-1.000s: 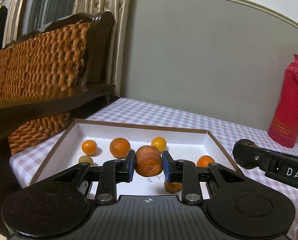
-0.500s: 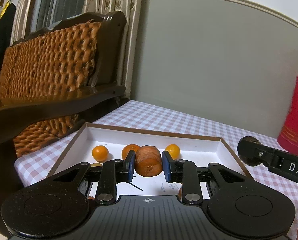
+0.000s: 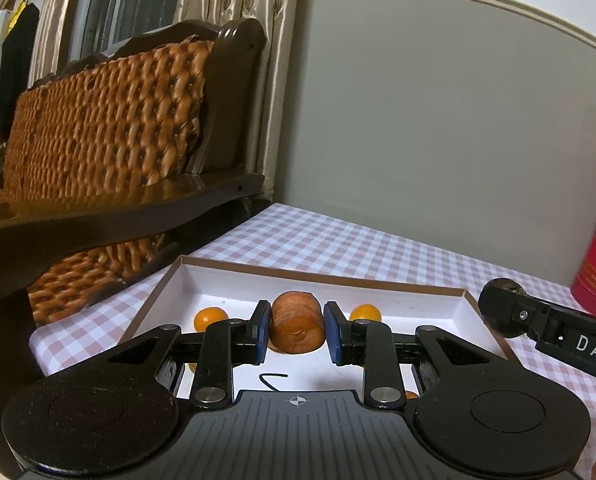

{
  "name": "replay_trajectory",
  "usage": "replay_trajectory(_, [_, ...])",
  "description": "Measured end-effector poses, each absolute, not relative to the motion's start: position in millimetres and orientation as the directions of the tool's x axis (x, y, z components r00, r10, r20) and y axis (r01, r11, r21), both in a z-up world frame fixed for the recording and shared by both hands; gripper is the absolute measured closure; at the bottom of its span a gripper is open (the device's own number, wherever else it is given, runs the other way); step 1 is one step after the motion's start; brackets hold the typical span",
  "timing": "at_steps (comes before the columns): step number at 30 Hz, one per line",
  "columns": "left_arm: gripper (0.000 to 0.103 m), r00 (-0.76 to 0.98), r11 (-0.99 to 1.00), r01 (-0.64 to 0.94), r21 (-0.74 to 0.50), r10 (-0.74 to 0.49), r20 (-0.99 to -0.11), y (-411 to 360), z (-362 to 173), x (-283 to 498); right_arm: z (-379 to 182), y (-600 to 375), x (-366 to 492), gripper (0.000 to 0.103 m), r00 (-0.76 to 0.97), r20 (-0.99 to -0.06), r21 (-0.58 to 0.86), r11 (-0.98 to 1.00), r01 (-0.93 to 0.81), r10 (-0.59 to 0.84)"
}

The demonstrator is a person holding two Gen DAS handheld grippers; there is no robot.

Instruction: Organize fruits

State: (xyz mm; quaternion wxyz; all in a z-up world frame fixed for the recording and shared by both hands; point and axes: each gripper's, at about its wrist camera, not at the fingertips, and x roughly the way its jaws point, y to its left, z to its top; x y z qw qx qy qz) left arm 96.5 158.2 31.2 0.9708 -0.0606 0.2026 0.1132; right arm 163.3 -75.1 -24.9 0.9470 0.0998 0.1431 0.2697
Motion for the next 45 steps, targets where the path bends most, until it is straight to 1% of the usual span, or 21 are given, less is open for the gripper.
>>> replay_trajectory(18, [0.074,0.859,0.957,-0.286,-0.046,0.235,-0.455,176.3,21.0,122.0,-40.7,-57.8,205.7,0.07,0.796,-0.305,0.287,0.848,-0.446,0.522])
replay_trajectory(20, [0.074,0.853,0.955,-0.295,-0.029,0.25,-0.458,175.6,20.0,125.0,-42.9,-55.0,209.5,0.068,0.791,-0.327,0.28,0.852,-0.442,0.517])
replay_trajectory(21, [0.074,0.846,0.957,-0.289,-0.021,0.245,-0.473,175.6,18.3,129.1,-44.1,-53.6,211.7,0.063,0.795,-0.338,0.273,0.861,-0.429,0.503])
replay_trajectory(22, [0.065,0.835,0.959,-0.284,-0.017,0.238,-0.496,175.8,15.2,134.6,-44.5,-52.7,213.4,0.038,0.801,-0.347,0.268,0.87,-0.415,0.489])
replay_trajectory(23, [0.05,0.824,0.958,-0.287,-0.015,0.239,-0.514,176.0,12.5,138.4,-44.4,-53.2,214.2,0.022,0.808,-0.34,0.268,0.873,-0.407,0.482])
replay_trajectory(24, [0.01,0.813,0.954,-0.3,-0.01,0.25,-0.526,175.7,11.9,140.3,-42.9,-55.8,211.1,0.022,0.822,-0.321,0.269,0.878,-0.396,0.47])
replay_trajectory(25, [0.0,0.815,0.947,-0.32,-0.006,0.272,-0.512,174.8,14.5,137.5,-38.8,-59.0,206.9,0.023,0.835,-0.3,0.266,0.881,-0.391,0.461])
replay_trajectory(27, [0.0,0.844,0.937,-0.349,0.017,0.322,-0.428,169.4,24.5,126.4,-27.4,-69.5,196.2,0.018,0.859,-0.233,0.279,0.877,-0.391,0.457])
replay_trajectory(28, [0.0,0.85,0.934,-0.354,0.034,0.337,-0.404,167.5,27.8,123.3,-22.6,-74.5,190.2,0.008,0.87,-0.194,0.285,0.875,-0.391,0.452])
replay_trajectory(29, [0.0,0.85,0.931,-0.362,0.044,0.348,-0.396,166.0,30.1,121.0,-18.8,-78.5,185.7,0.006,0.877,-0.166,0.288,0.873,-0.394,0.451])
replay_trajectory(31, [0.0,0.85,0.934,-0.356,0.025,0.335,-0.406,165.3,33.0,116.2,-14.8,-86.1,179.5,0.006,0.878,-0.14,0.295,0.865,-0.405,0.458])
replay_trajectory(40, [0.0,0.854,0.932,-0.363,0.016,0.34,-0.395,153.3,51.8,76.6,-1.8,-107.8,146.1,0.006,0.879,-0.166,0.268,0.878,-0.396,0.447])
replay_trajectory(45, [0.0,0.865,0.941,-0.336,0.043,0.326,-0.382,133.9,71.5,36.7,9.3,-125.8,108.1,0.006,0.884,-0.18,0.254,0.888,-0.383,0.433])
